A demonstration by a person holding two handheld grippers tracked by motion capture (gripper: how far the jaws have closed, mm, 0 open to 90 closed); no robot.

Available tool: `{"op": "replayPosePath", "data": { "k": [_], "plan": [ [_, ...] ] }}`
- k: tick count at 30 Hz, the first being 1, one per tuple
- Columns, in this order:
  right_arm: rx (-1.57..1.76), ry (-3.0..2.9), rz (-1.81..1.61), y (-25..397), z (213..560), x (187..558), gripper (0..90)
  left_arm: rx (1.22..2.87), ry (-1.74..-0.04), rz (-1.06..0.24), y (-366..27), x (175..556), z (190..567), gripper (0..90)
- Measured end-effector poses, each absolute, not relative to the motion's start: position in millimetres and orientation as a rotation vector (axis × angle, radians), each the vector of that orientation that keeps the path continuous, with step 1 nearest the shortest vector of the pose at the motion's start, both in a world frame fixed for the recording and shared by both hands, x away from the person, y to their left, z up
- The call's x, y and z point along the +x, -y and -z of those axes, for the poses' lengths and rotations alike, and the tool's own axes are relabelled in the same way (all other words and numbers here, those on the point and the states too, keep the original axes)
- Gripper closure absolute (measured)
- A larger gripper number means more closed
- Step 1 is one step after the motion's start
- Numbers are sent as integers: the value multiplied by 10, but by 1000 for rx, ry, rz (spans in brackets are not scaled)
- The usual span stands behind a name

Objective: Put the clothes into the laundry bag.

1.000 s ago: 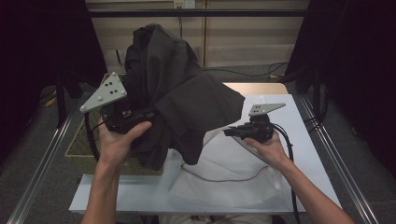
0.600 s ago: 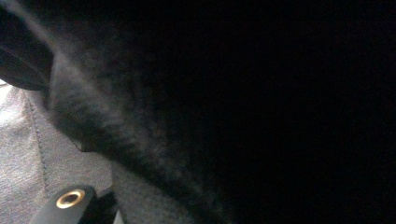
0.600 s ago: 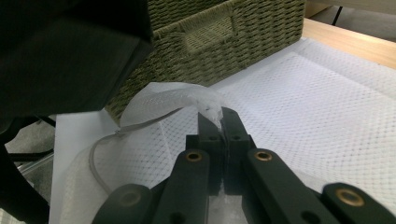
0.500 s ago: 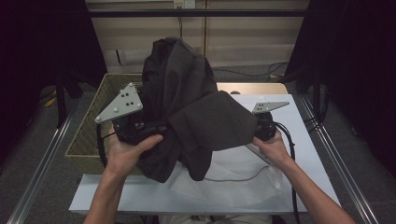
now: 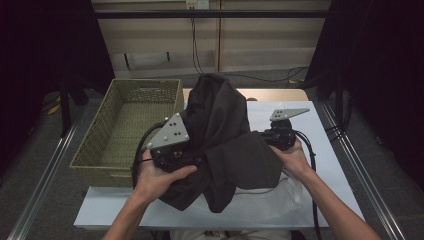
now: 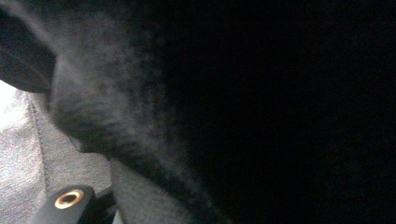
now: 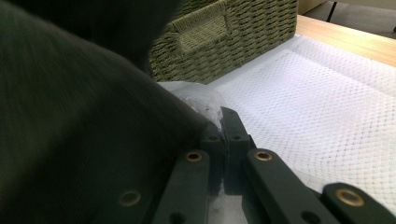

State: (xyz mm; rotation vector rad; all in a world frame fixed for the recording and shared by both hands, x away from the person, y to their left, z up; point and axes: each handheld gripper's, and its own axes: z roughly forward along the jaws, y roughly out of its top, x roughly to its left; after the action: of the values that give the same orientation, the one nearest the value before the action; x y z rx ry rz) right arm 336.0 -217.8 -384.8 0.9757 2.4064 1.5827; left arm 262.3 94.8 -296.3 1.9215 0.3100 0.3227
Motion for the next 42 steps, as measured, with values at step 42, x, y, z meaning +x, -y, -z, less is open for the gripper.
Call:
{"op": "replayPosePath", "data": {
  "k": [42],
  "plan": [
    [1031, -2436, -1519, 2206, 3971, 3412, 896, 2246, -197, -130, -37, 2605, 4158, 590]
  ]
}}
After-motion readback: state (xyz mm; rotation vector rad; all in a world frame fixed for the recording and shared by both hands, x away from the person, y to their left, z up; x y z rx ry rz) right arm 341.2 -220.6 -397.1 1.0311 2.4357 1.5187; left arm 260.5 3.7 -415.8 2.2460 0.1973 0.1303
